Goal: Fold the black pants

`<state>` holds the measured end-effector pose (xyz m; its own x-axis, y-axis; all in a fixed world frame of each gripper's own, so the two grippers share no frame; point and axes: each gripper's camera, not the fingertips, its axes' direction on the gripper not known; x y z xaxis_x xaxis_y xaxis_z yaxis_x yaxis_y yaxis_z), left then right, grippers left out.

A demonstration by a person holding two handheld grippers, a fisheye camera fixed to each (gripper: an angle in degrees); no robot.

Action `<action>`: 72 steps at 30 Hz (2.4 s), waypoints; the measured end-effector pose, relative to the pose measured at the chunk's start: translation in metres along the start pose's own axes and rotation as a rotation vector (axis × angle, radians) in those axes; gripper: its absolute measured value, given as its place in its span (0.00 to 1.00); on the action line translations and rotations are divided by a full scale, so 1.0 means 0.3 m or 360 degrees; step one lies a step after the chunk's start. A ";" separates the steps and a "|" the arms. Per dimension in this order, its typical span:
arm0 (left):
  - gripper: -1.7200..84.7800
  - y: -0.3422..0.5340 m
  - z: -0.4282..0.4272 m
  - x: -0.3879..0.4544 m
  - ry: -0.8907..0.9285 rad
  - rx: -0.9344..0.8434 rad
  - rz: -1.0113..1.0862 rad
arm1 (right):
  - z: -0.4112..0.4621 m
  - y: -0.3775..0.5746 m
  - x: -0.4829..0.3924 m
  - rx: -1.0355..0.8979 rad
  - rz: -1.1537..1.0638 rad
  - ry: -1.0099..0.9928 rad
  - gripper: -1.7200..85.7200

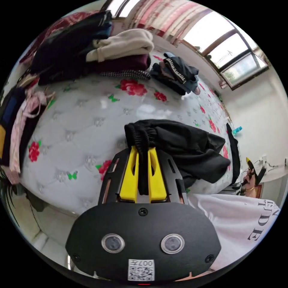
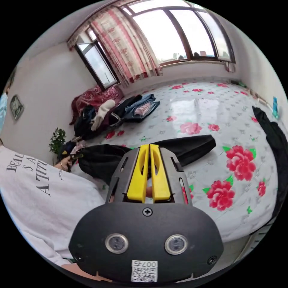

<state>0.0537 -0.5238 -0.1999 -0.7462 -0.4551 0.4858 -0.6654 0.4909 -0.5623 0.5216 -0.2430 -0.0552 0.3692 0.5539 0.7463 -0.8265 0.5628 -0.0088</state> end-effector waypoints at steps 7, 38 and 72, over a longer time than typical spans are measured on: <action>0.13 0.189 -0.054 0.315 -0.0153 0.0211 0.0449 | 0.284 0.191 -0.052 -0.0383 0.0084 -0.0050 0.08; 0.04 0.153 0.115 0.820 0.1227 -0.0179 0.0686 | 0.192 0.056 -0.492 -0.0220 -0.0663 -0.0725 0.03; 0.01 0.134 -0.101 0.829 0.1365 0.0036 0.0348 | -1.217 0.086 0.032 0.1645 -0.0131 -0.2500 0.04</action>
<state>-0.1592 -0.5947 -0.0815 -0.6188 0.3652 0.6954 -0.5128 0.4828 -0.7099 0.6589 0.0009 -0.2912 0.2372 -0.7800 0.5791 -0.9469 -0.3188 -0.0416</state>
